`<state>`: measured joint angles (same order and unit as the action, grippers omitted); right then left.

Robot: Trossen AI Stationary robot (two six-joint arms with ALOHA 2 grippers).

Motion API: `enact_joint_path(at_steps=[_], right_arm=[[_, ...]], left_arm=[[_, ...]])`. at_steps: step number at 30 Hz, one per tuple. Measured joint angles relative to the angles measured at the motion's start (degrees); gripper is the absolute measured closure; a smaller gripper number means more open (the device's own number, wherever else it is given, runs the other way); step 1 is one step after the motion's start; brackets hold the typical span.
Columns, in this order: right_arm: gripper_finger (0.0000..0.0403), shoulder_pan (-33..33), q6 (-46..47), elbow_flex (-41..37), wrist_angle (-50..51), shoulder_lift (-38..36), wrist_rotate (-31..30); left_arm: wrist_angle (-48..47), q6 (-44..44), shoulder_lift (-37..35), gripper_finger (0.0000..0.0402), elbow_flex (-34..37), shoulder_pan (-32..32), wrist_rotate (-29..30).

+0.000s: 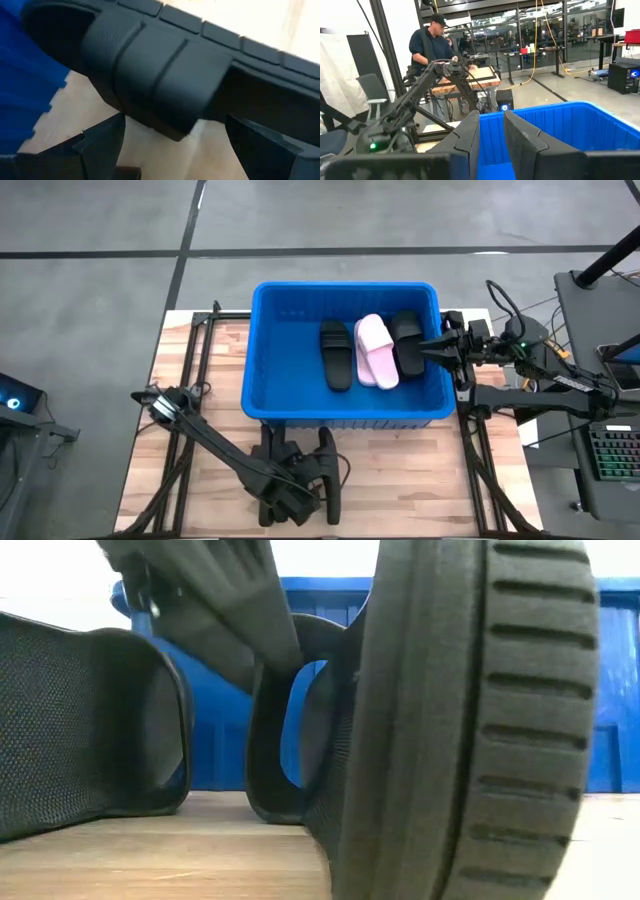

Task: Pick and place slides into bin
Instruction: Put the black slide into the blue bin

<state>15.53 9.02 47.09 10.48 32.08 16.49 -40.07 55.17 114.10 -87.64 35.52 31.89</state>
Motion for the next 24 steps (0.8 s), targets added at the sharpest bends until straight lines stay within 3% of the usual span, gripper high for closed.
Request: enact_joint_path(at_steps=[14, 19, 24], right_arm=[[0.0325, 0.0, -0.2, 0.0, 0.0, 0.0, 0.0], [0.0333, 0.0, -0.2, 0.0, 0.0, 0.0, 0.0], [0.0332, 0.0, -1.3, 0.0, 0.0, 0.0, 0.0]], left_arm=[[-1.0, -1.8, 1.8, 0.0088, 0.0, -3.7, 0.3], [-1.0, -3.3, 1.8, 0.0140, 0.0, -4.7, 0.0], [-1.0, -3.1, 1.8, 0.0229, -0.6, -5.3, 0.0]])
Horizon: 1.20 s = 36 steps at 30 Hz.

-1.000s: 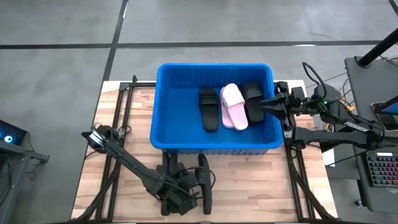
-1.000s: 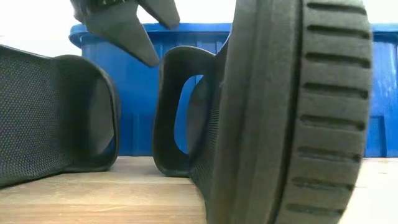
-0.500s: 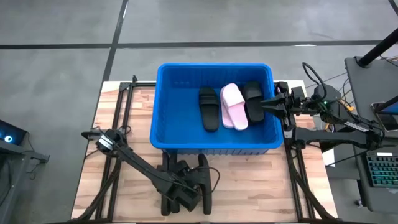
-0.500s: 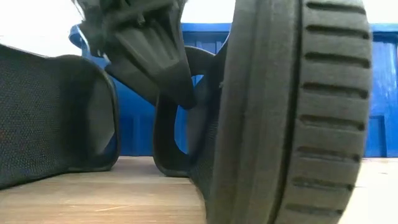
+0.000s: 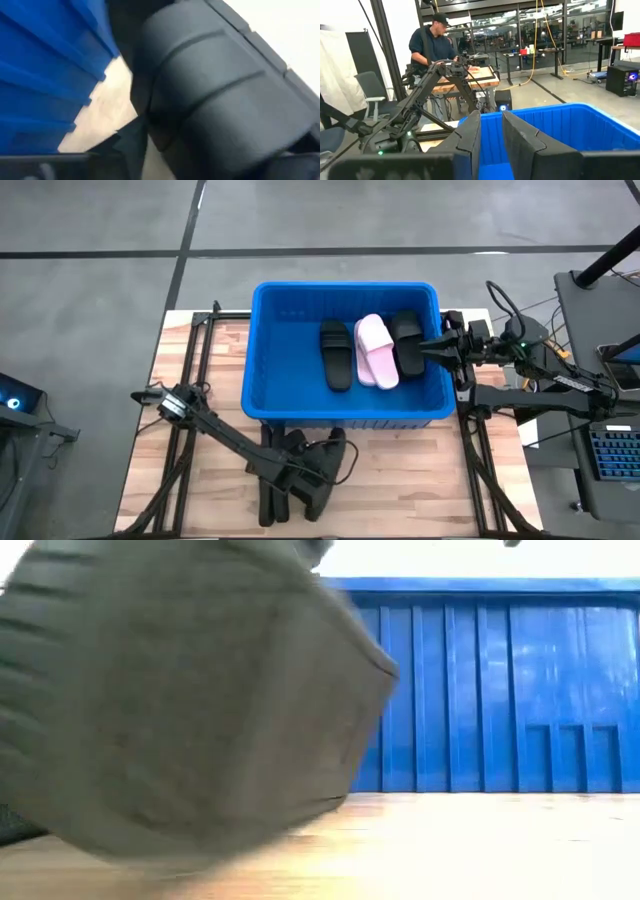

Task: Pick and place slides into bin
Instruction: Put the black slide into the blue bin

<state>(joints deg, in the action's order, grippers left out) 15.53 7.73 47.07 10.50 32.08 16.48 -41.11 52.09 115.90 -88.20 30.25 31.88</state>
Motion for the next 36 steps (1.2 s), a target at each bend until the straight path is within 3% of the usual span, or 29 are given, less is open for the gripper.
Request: enact_joint_path(at_steps=[7, 9, 15, 23, 27, 36], right_arm=[[0.0326, 0.0, -1.6, 0.0, 0.0, 0.0, 0.0], [0.0326, 0.0, -1.9, 0.0, 0.0, 0.0, 0.0], [0.0335, 0.0, -3.3, 0.0, 0.0, 0.0, 0.0], [0.0334, 0.0, -3.8, 0.0, 0.0, 0.0, 0.0], [0.0330, 0.0, -3.9, 0.0, 0.0, 0.0, 0.0], [0.0338, 0.1, -5.2, 0.0, 0.1, 0.0, -0.1]], left_arm=[[0.1, -0.2, 0.0, 0.0375, -1.9, -1.3, -0.2], [0.7, -0.4, -0.2, 0.0392, -2.3, -1.5, -0.5], [1.6, -3.2, -0.7, 0.0397, -4.8, -2.5, -3.6], [2.3, -19.9, -1.0, 0.0400, -14.2, -4.4, -20.8], [-3.5, -26.5, -1.4, 0.0400, -17.6, -6.3, -20.9], [-7.3, -31.9, -7.4, 0.0401, -18.3, -10.2, -19.6]])
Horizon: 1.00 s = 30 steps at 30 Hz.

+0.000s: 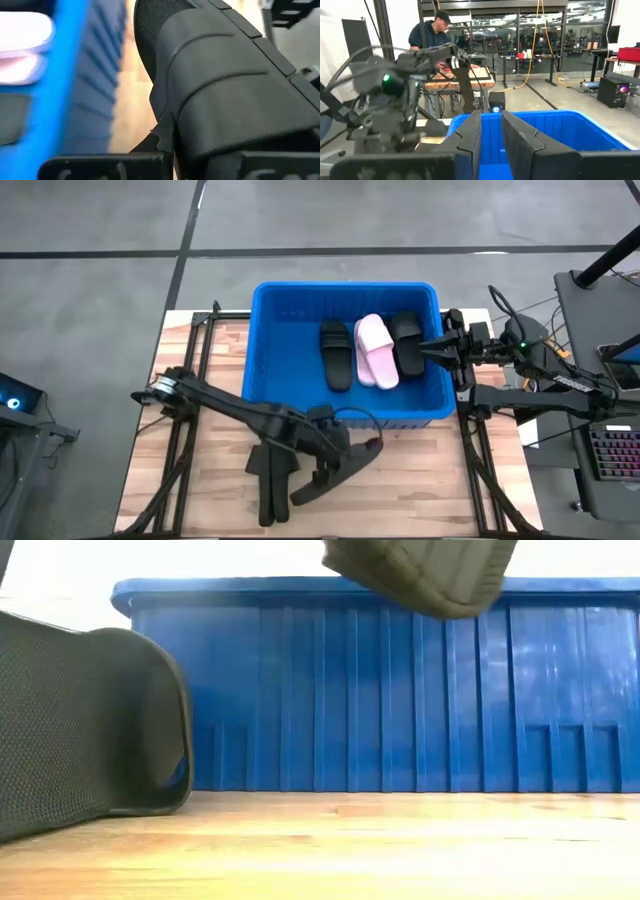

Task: Pick and place slides into bin
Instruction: Put the black slide into the blue bin

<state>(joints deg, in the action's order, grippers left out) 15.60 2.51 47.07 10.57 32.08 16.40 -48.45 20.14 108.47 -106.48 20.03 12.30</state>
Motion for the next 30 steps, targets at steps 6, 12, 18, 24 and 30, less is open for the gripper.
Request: enact_joint_path(at_steps=[6, 12, 18, 24, 30], right_arm=[[0.0337, 0.1, 0.4, 0.0, 0.4, 0.0, 0.0], [0.0316, -0.1, 7.5, 0.0, 2.6, 0.7, 2.2], [0.0259, -1.0, 9.5, 0.0, 3.5, 2.7, 14.9], [0.0198, -3.0, 2.0, 2.2, 3.2, 6.3, 15.5], [0.0151, -3.0, -1.1, 10.6, 4.0, 12.2, 22.7]], left_arm=[[1.5, -1.8, -3.8, 0.0401, -0.4, -2.9, 4.9], [3.1, -4.0, -6.2, 0.0401, -1.4, -3.8, 9.7], [7.5, -10.4, -7.6, 0.0402, -2.8, -3.5, 9.1], [10.1, -11.9, -8.2, 0.0401, -3.9, -4.4, 9.3], [10.7, -11.9, -8.2, 0.0401, -4.5, -4.7, 9.3]])
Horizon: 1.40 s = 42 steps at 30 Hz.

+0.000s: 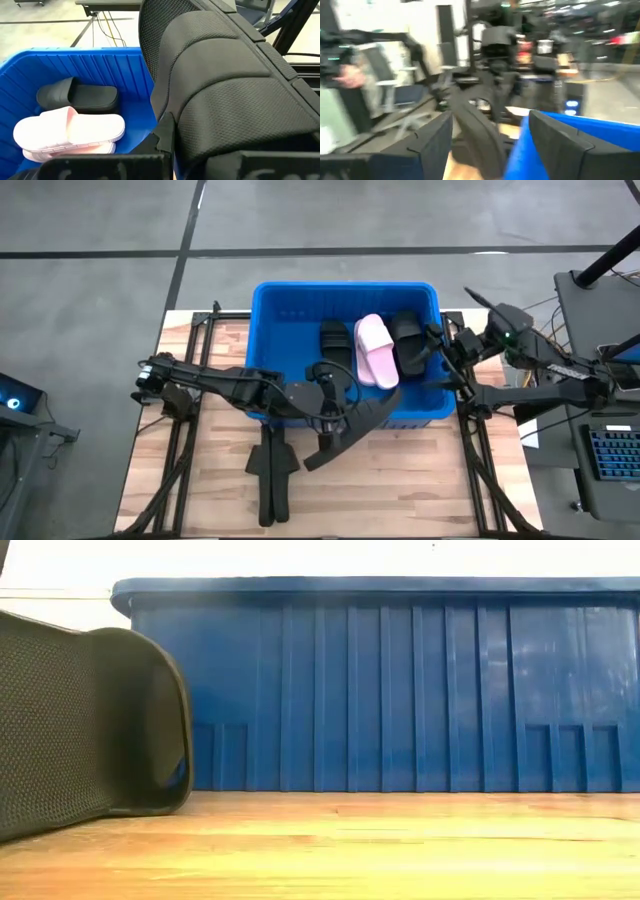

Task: Pick and place slides into bin
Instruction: Put the black slide into the blue bin

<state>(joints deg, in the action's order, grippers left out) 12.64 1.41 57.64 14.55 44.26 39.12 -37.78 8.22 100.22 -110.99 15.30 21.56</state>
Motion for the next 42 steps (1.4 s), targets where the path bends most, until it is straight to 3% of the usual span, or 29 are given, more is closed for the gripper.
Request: enact_joint_path(at_steps=[9, 12, 19, 28, 34, 40, 42], right_arm=[[0.0131, -0.1, -14.8, 12.3, 18.1, 10.7, 2.9], [0.0136, -0.4, -15.3, 15.3, 21.8, 14.6, 3.3], [0.0156, -0.4, -17.1, 20.8, 24.6, 21.3, 12.9], [0.0197, -2.5, -21.4, 20.8, 27.0, 22.2, 13.3], [0.0257, -2.5, -23.9, 20.8, 26.7, 21.8, 8.8], [0.0362, -2.8, -29.1, 20.8, 26.6, 21.7, 10.9], [0.0367, -2.6, -30.5, 20.8, 26.7, 21.8, 12.4]], left_arm=[[1.3, 0.0, 0.0, 0.0401, 0.0, -0.2, 0.0], [1.4, 0.0, 0.0, 0.0401, 0.0, -0.2, 0.0], [1.6, 0.0, 0.0, 0.0401, 0.0, -0.2, -0.1], [3.4, -0.2, -0.6, 0.0401, 0.0, -0.6, 0.6], [6.7, -1.2, -0.7, 0.0401, 0.0, -1.0, 1.3], [9.8, 4.6, -0.8, 0.0386, 0.1, -1.8, 1.0], [10.5, 5.0, -0.8, 0.0362, 0.2, -1.9, 1.3]])
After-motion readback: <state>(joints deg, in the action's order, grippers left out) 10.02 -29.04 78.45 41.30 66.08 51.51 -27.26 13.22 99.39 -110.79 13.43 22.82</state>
